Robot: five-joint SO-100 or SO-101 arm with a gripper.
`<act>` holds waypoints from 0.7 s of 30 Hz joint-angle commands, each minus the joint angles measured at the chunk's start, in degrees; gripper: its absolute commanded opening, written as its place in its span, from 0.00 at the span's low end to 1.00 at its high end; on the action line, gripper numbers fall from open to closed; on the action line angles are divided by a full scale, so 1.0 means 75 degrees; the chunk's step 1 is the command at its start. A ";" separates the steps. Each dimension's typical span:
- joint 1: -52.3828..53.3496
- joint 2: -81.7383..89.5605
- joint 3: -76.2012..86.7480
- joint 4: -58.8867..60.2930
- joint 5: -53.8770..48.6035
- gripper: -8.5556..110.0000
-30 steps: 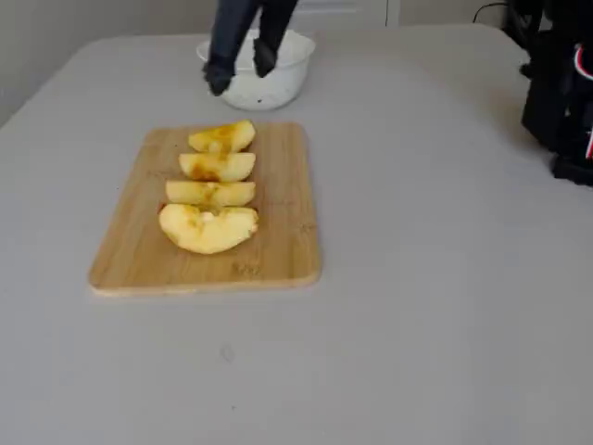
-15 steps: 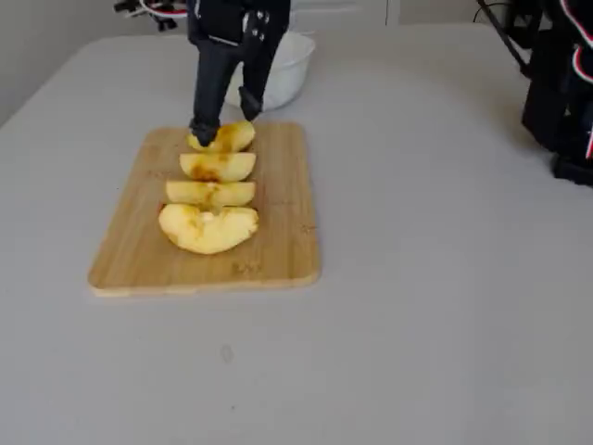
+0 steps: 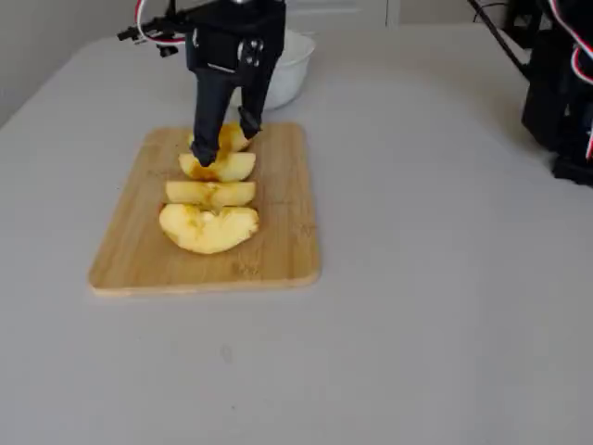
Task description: Pick up the second from the right apple slice from the cutting board and place it into the bowl
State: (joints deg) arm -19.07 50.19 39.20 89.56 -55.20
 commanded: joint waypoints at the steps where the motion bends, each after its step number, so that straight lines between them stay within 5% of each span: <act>1: 0.0164 0.0059 -0.0539 -0.0129 -0.0164 0.34; 8: 0.0129 -0.0668 -0.1559 0.0176 -0.0305 0.34; 14: 0.0187 -0.3387 -0.6281 0.1910 -0.0410 0.34; 21: 0.0164 -0.3762 -0.6270 0.1969 -0.0398 0.32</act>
State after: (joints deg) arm -18.54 21.97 -1.49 101.78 -57.92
